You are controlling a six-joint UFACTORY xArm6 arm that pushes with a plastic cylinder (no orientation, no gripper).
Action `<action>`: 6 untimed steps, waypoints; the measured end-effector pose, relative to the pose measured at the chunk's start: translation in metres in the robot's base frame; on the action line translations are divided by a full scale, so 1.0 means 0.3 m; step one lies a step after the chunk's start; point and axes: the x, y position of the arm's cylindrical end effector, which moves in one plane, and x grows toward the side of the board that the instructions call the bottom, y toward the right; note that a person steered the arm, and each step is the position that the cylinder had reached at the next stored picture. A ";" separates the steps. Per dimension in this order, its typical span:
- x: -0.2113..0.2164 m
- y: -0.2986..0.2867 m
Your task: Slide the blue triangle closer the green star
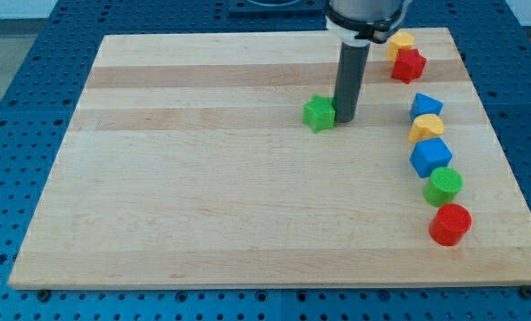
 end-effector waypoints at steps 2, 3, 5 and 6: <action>0.000 -0.090; 0.000 -0.085; -0.084 0.131; -0.108 0.265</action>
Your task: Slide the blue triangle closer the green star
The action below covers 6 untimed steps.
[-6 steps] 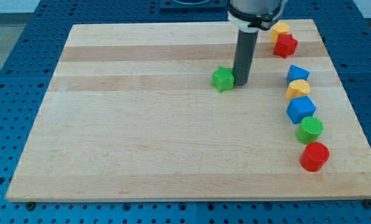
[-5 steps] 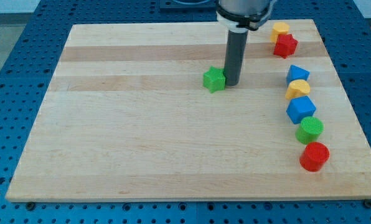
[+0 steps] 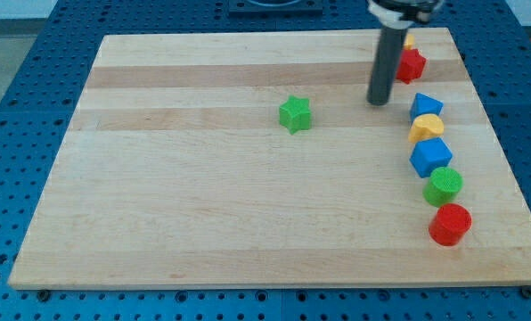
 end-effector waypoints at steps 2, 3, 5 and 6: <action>-0.021 0.328; 0.086 0.372; 0.121 0.216; 0.121 0.159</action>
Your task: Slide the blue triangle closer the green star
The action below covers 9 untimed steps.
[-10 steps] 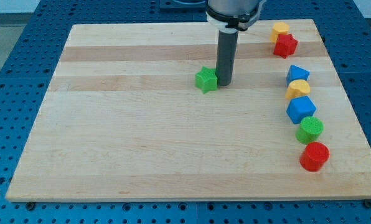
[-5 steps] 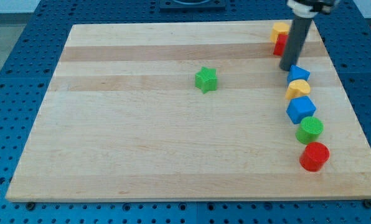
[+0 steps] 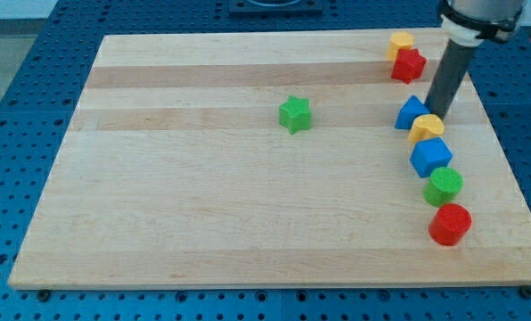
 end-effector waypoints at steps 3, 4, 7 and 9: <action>0.007 -0.126; 0.042 -0.141; 0.065 -0.248; 0.055 -0.323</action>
